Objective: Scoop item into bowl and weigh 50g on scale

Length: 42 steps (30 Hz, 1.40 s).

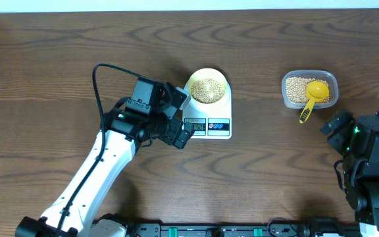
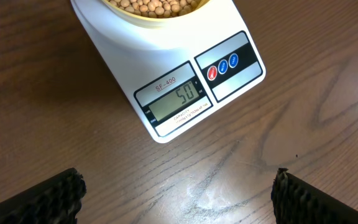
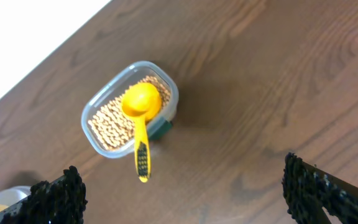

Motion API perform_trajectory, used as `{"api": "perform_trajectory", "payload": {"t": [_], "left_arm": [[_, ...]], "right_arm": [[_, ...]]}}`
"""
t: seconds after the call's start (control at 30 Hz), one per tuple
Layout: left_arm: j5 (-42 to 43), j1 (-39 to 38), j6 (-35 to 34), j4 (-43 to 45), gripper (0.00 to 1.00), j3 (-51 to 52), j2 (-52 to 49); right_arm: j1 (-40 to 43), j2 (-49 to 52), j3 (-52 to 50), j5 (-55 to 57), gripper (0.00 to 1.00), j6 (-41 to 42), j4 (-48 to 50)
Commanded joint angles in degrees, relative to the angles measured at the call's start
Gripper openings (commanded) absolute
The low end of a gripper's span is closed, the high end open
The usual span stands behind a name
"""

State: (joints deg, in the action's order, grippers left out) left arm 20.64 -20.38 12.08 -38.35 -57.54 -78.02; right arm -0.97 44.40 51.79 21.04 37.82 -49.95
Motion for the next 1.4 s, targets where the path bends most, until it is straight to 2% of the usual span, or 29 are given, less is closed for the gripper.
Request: {"api": "perform_trajectory", "payload": {"t": [0.0, 0.2, 0.47, 0.97, 1.37], "left_arm": [[-0.37, -0.07, 0.76, 0.02, 0.98, 0.37, -0.22], [-0.37, -0.07, 0.76, 0.02, 0.98, 0.37, -0.22], [-0.37, -0.07, 0.76, 0.02, 0.98, 0.37, -0.22], [-0.39, -0.07, 0.74, 0.02, 0.98, 0.37, -0.22], [-0.37, -0.07, 0.76, 0.02, 0.98, 0.37, -0.22]], "right_arm": [[0.28, -0.22, 0.15, 0.90, 0.99, -1.07, -1.05], [0.31, -2.75, -2.29, 0.83, 0.99, -1.05, -1.01], [0.28, -10.19, -9.84, -0.22, 0.99, -2.49, 6.16], [0.28, -32.06, -36.83, -5.20, 0.99, -8.13, 33.46], [0.28, -43.71, -49.16, -6.78, 0.99, -14.80, 45.05]]}}
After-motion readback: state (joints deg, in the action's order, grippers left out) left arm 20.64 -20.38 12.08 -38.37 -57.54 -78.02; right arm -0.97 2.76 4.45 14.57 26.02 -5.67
